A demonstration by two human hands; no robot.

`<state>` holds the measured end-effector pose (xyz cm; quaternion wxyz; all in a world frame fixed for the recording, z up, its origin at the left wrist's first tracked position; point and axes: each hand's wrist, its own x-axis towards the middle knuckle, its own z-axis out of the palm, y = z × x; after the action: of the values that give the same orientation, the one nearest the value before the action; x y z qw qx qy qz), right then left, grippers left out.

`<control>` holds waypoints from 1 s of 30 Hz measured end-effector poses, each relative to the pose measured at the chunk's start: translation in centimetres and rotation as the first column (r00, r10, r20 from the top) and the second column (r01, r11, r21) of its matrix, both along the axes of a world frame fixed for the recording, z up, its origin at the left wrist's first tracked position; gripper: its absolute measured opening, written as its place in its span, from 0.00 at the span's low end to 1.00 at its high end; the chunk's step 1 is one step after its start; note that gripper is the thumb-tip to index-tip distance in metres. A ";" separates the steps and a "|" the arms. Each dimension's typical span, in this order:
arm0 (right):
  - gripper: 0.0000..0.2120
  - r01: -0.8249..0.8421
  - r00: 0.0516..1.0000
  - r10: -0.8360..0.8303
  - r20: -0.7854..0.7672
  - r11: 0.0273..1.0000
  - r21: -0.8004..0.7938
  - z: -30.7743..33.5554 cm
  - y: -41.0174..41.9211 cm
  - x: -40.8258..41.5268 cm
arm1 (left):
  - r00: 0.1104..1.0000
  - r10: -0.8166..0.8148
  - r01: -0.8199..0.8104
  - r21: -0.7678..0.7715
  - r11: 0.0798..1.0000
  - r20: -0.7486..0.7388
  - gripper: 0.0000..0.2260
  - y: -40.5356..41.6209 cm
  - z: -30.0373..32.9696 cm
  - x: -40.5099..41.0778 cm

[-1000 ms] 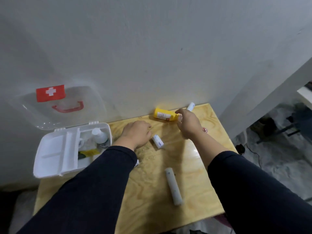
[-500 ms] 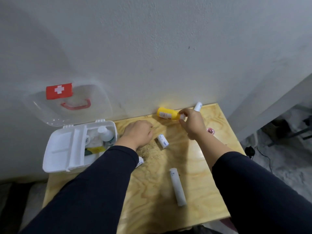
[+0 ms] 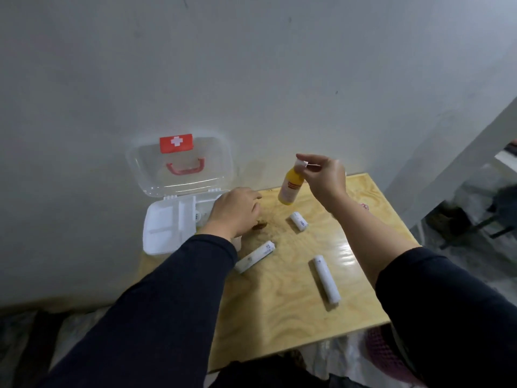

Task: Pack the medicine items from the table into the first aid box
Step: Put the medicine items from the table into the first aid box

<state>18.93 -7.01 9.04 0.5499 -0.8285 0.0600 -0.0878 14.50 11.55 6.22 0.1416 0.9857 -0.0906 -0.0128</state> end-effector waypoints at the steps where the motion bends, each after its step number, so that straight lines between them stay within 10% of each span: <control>1: 0.10 -0.011 1.000 0.012 0.020 1.000 -0.005 0.8 0.9 -0.5 | 1.000 0.000 0.000 -0.010 1.000 0.030 0.16 0.6 0.3 -0.7; 30: 0.14 -0.217 0.971 0.240 0.004 0.882 -0.418 -6.7 14.8 -6.9 | 0.960 0.222 -0.193 0.172 0.966 -0.173 0.33 12.9 -6.1 -7.9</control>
<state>12.06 7.82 2.29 0.3695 -0.9247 -0.0731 -0.0560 6.64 24.41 0.12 0.0741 0.9919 0.0287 -0.0990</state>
